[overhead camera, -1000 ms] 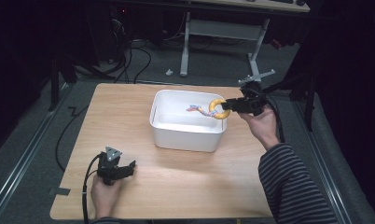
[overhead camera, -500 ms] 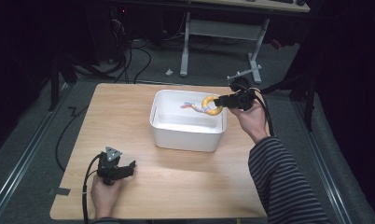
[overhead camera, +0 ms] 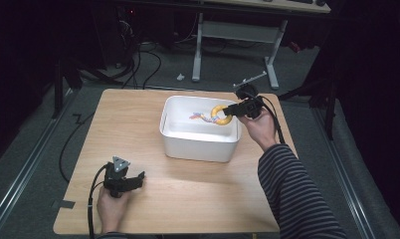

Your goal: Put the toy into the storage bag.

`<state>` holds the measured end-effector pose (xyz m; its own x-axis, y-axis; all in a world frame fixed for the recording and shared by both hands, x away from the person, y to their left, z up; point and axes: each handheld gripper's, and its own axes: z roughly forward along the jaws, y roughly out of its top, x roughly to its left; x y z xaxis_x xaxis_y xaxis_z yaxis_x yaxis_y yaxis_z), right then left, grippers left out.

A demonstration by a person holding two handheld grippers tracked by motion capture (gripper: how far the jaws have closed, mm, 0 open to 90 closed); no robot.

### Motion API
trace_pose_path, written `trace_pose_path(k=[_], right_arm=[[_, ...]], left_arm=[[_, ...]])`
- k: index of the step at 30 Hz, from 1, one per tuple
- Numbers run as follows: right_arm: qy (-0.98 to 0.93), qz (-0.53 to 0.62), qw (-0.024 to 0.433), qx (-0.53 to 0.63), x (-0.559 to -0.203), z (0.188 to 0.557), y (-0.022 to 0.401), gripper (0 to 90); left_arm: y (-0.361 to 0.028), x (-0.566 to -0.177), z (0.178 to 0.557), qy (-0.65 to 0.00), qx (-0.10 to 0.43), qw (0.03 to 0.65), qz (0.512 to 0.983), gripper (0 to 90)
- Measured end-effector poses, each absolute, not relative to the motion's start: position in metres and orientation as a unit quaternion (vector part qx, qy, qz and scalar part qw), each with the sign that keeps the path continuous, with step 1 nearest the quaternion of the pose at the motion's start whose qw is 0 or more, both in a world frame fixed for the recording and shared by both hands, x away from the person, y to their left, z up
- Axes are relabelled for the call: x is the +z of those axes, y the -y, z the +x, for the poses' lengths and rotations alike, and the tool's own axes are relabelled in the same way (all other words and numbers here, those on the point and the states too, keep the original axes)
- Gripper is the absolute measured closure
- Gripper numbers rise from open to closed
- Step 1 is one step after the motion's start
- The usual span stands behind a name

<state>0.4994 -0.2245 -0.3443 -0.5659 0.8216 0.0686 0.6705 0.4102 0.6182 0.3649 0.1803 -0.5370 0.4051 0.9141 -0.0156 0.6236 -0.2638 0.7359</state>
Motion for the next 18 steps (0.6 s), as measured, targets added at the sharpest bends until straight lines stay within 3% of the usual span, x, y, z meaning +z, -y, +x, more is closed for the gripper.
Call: trace_pose_path(k=[18], right_arm=[[-0.844,0.445,0.112,0.279,-0.361,0.497,0.214,69.4]], left_arm=[[-0.180,-0.537,0.365,-0.502,0.213,0.340,0.766,20.9]])
